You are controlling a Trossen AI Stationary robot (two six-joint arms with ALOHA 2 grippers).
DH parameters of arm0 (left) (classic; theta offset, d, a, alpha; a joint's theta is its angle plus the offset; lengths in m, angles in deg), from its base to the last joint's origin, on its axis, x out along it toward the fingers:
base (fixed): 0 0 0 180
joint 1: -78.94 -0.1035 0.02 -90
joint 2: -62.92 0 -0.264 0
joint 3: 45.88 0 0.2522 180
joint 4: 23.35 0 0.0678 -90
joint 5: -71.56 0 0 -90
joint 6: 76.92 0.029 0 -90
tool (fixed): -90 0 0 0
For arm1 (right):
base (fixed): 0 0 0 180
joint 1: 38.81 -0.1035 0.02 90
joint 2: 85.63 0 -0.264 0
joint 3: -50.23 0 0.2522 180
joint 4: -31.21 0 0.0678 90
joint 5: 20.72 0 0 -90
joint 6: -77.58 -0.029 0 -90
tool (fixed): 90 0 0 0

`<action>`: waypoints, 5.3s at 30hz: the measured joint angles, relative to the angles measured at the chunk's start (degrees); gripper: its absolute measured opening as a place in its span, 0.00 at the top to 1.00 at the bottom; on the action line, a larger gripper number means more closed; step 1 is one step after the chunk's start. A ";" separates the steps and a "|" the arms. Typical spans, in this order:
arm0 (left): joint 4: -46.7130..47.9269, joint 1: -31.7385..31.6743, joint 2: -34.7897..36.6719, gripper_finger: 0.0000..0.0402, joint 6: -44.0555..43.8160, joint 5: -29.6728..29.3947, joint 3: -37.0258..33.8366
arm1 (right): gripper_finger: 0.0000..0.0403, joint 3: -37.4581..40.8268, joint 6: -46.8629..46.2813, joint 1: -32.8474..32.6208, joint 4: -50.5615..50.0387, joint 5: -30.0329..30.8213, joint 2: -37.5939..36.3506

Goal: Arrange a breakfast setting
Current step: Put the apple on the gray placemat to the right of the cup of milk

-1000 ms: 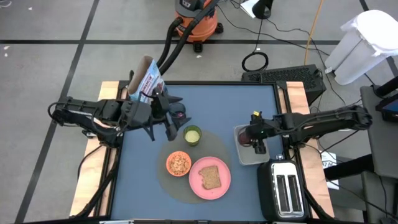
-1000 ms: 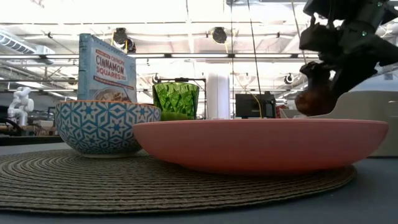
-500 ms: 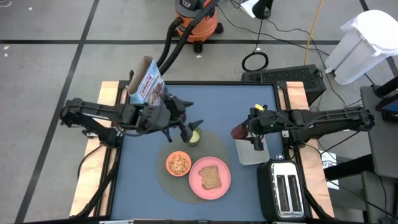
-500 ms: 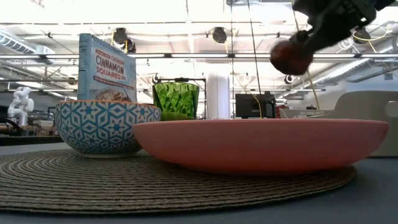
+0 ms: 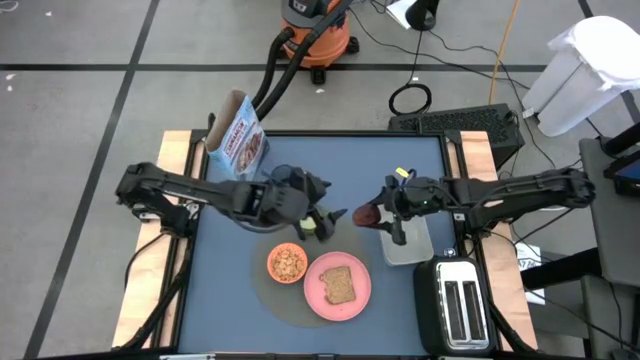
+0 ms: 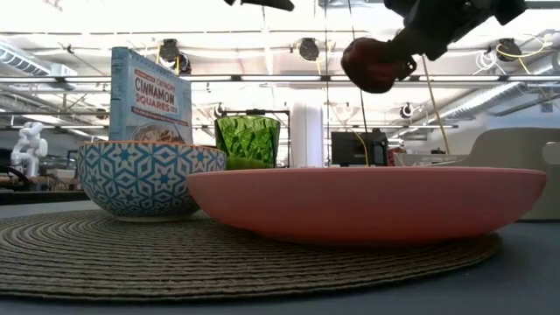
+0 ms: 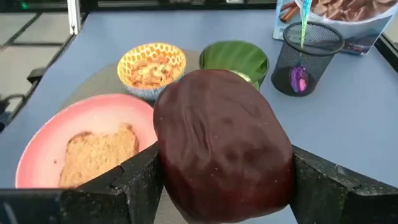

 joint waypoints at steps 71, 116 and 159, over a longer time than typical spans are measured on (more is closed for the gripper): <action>-6.61 -0.17 -8.53 0.43 10.03 6.67 -0.02 | 0.11 0.07 2.92 -0.06 15.87 -4.26 1.43; -26.23 0.22 -5.02 0.43 13.93 5.88 0.00 | 0.06 24.54 -5.96 3.96 70.28 -11.70 -5.91; -24.46 0.11 -5.02 0.43 13.40 7.65 0.00 | 0.06 19.23 -4.84 4.05 78.82 -10.40 2.75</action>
